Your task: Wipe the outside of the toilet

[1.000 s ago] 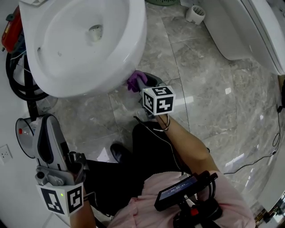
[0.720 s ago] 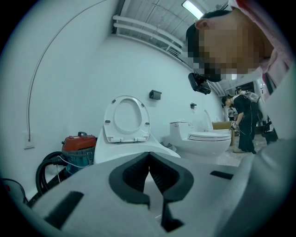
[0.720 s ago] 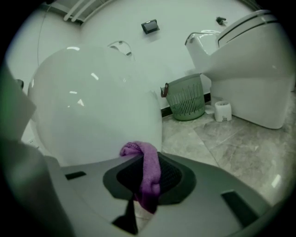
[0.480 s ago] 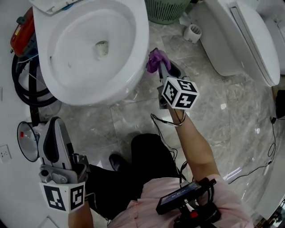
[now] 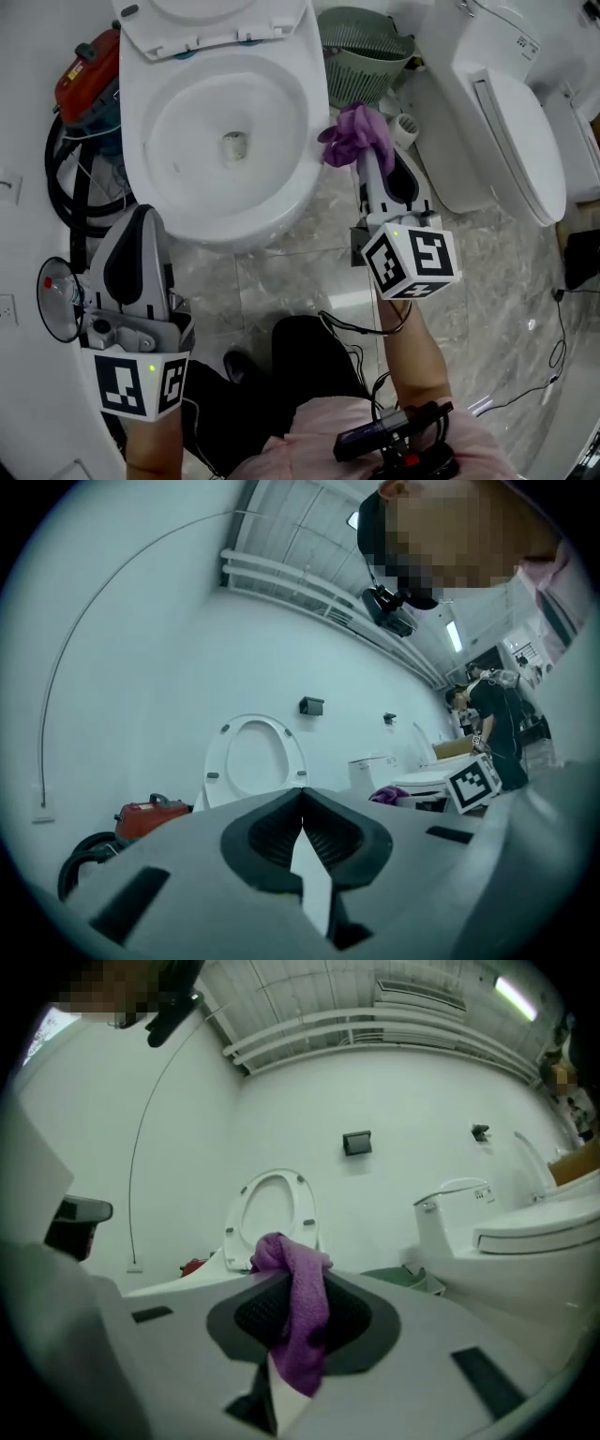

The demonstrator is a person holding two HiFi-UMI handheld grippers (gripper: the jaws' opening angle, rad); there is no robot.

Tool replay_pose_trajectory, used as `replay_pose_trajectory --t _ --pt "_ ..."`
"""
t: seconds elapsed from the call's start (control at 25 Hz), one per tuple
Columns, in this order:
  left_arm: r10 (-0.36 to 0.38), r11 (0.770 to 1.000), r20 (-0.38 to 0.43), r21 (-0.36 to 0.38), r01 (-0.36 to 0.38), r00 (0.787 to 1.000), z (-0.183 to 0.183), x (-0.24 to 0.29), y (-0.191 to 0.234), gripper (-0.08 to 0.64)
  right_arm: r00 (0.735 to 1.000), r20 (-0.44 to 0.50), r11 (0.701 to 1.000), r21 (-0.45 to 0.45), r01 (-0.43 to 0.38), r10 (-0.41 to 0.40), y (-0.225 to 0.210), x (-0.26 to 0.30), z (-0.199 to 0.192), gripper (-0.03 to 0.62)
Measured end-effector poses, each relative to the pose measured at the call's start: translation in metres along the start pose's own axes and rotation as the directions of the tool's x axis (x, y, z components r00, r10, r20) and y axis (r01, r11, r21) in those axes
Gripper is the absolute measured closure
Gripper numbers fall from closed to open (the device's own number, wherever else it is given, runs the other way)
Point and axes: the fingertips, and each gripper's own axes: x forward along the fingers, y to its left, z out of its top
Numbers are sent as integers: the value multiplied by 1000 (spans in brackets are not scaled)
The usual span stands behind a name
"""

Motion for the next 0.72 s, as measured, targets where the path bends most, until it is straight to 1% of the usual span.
replay_pose_trajectory --t 0.08,0.16,0.32,0.52,0.64,0.72 --pt "26 1000 12 11 -26 1000 -1 4 6 553 1000 15 999 -39 -8 9 19 -9 6 508" --pt "55 998 19 17 -56 998 -6 5 11 552 1000 17 998 -59 -14 15 37 -20 1 508" --pt "91 996 22 -8 -90 996 -21 1 19 552 1000 -7 999 -39 -4 3 61 -38 -17 511" --pt "125 992 28 -26 -125 992 -31 -4 27 552 1000 -22 998 -56 20 -21 67 -50 -22 516" --pt "135 991 36 6 -135 990 -33 -4 29 552 1000 -15 996 -81 23 -24 67 -52 -21 522" --pt "143 989 34 15 -144 989 -37 -7 31 552 1000 -12 995 -100 15 -16 71 -54 -22 522"
